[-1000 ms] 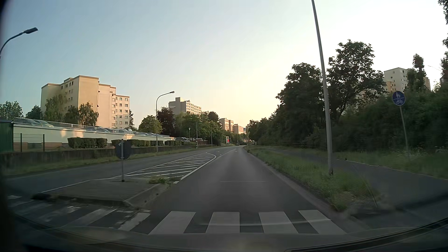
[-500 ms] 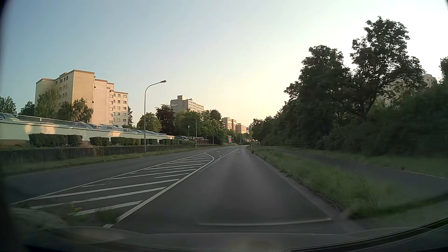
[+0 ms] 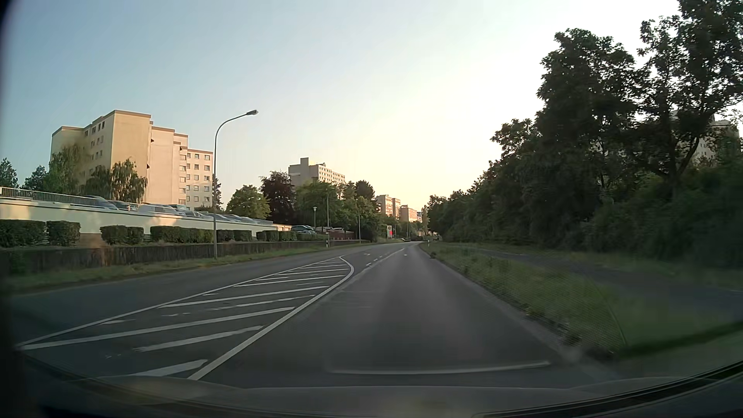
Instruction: Follow the waypoints while adhering to traffic rules and regulations
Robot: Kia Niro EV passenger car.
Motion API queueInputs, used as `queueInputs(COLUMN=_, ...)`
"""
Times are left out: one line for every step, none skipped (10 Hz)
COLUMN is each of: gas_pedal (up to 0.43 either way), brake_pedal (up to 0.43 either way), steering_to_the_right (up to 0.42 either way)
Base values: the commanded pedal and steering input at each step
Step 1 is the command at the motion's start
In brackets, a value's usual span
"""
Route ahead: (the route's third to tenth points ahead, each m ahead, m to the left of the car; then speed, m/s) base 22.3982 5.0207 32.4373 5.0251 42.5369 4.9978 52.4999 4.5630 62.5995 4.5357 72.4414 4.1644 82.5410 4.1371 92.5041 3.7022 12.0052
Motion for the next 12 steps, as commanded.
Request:
queueInputs(gas_pedal=0.039, brake_pedal=0.024, steering_to_the_right=-0.017)
queueInputs(gas_pedal=0.039, brake_pedal=0.030, steering_to_the_right=-0.017)
queueInputs(gas_pedal=0.039, brake_pedal=0.030, steering_to_the_right=-0.017)
queueInputs(gas_pedal=0.039, brake_pedal=0.030, steering_to_the_right=-0.017)
queueInputs(gas_pedal=0.039, brake_pedal=0.024, steering_to_the_right=-0.017)
queueInputs(gas_pedal=0.039, brake_pedal=0.030, steering_to_the_right=-0.016)
queueInputs(gas_pedal=0.039, brake_pedal=0.030, steering_to_the_right=-0.016)
queueInputs(gas_pedal=0.039, brake_pedal=0.030, steering_to_the_right=-0.016)
queueInputs(gas_pedal=0.039, brake_pedal=0.030, steering_to_the_right=-0.016)
queueInputs(gas_pedal=0.039, brake_pedal=0.030, steering_to_the_right=-0.015)
queueInputs(gas_pedal=0.039, brake_pedal=0.030, steering_to_the_right=-0.014)
queueInputs(gas_pedal=0.039, brake_pedal=0.030, steering_to_the_right=-0.013)
